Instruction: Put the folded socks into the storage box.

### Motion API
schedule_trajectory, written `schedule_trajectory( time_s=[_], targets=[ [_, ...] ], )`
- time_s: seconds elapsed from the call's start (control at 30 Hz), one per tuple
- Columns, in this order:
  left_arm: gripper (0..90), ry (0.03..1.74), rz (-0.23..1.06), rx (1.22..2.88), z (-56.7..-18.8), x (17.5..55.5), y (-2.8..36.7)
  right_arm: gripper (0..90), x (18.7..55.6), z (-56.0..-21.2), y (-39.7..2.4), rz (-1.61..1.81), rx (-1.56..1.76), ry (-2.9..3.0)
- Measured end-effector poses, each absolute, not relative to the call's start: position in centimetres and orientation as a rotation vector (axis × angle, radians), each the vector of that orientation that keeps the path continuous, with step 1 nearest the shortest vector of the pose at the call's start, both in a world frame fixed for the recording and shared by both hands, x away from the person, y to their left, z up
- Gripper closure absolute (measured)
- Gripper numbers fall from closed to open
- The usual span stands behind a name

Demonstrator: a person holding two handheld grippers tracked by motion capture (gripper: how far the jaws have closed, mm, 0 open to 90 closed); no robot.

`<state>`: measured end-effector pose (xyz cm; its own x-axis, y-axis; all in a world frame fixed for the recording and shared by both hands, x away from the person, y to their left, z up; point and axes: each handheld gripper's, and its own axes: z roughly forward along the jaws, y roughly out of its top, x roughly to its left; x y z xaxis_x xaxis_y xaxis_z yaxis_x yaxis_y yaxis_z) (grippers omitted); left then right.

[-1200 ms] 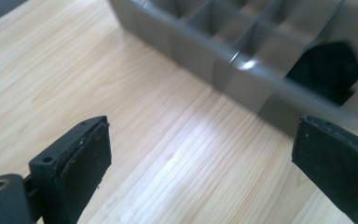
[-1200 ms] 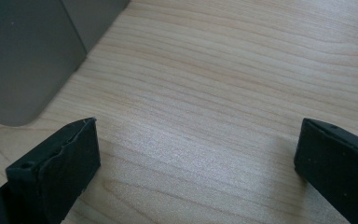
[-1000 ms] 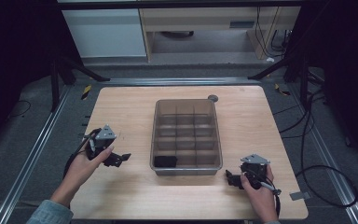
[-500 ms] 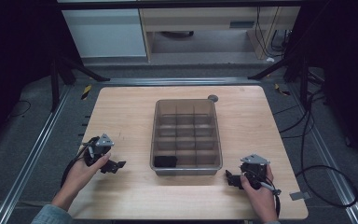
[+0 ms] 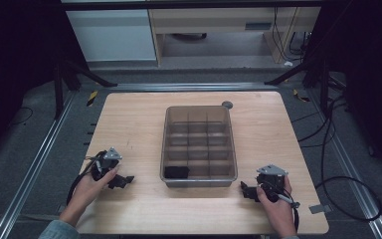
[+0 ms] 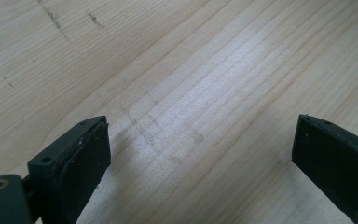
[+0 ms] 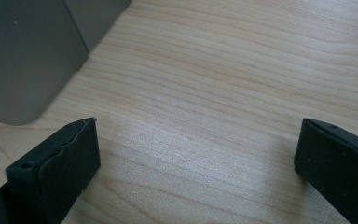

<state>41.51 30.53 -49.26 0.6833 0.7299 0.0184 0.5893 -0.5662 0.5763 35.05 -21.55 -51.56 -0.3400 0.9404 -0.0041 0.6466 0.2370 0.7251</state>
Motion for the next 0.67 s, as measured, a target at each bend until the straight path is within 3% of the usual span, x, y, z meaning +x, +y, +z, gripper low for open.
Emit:
schedule_trajectory(
  time_s=[0.47, 0.67],
  targets=[
    [0.0, 1.016, 0.447, 2.175, -50.9, 43.0, 30.8, 0.4, 35.1, -51.6, -21.6, 0.886, 1.449, 2.074],
    [0.0, 1.016, 0.449, 2.177, -50.9, 43.1, 30.8, 0.4, 35.0, -51.6, -21.5, 0.884, 1.449, 2.073]
  ],
)
